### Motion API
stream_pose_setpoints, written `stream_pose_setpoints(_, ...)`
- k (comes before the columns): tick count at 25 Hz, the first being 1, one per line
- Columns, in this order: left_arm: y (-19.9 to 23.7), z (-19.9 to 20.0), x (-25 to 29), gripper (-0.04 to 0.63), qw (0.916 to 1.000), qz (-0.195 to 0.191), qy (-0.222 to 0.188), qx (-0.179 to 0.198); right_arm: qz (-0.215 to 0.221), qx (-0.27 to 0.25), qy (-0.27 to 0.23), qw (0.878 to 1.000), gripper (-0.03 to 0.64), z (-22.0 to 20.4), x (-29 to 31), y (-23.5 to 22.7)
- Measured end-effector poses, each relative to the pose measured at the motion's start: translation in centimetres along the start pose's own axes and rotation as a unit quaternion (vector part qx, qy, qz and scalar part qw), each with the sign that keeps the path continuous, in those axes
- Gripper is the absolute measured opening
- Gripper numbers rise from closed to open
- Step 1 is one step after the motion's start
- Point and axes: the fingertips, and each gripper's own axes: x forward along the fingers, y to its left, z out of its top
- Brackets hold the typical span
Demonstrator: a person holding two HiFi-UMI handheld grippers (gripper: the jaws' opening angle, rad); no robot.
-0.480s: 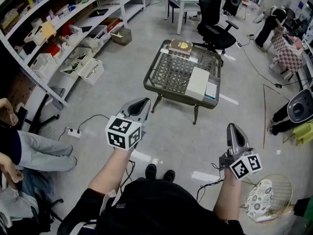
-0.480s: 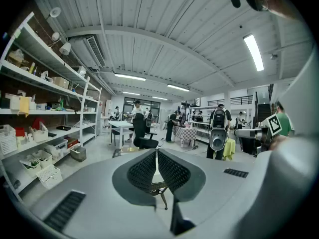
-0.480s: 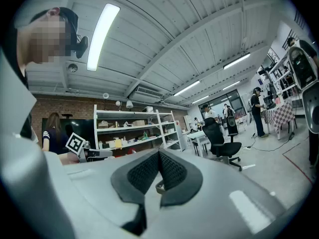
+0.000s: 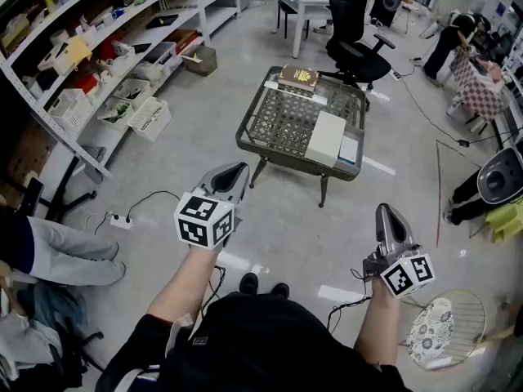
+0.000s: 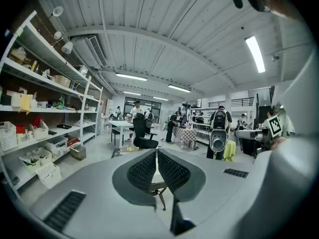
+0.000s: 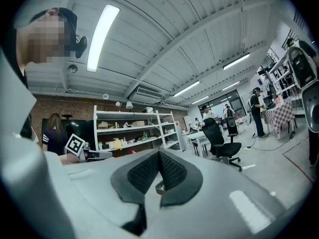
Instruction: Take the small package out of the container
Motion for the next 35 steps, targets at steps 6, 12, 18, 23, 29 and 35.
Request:
stream_pose_setpoints(6, -1.4, 0.4, 0.7, 0.018, 1.0, -0.001, -0.001, 0.0, 0.0, 0.007, -0.005, 1.0, 0.009, 1.1, -1.3, -1.0)
stream_pose_setpoints(12, -3.6, 0.4, 1.2, 0.018, 1.0, -0.003, -0.002, 0.006, 0.017, 0.019, -0.004, 1.0, 0.011, 1.0, -2.8, -2.3)
stream_pose_setpoints(18, -5.0, -1.9, 1.3, 0.018, 0.9999, 0.002, 0.016, 0.0, 0.024, 0.053, 0.007, 0.998, 0.03, -1.3, -3.9, -3.5)
stream_pose_setpoints(23, -4.7, -2.8, 2.8, 0.018, 0.9996, 0.006, 0.028, -0.003, 0.022, 0.06, 0.014, 0.998, 0.048, -1.9, -3.2, -4.9)
stream_pose_setpoints(29, -4.2, -2.9, 6.7, 0.018, 0.9994, -0.008, 0.032, -0.01, 0.021, 0.056, 0.027, 0.998, 0.06, -2.1, -0.7, -6.4)
stream_pose_setpoints(35, -2.0, -2.4, 12.4, 0.018, 0.9989, -0.023, 0.037, -0.017, 0.004, 0.056, 0.05, 0.997, 0.074, -2.8, 3.3, -9.5)
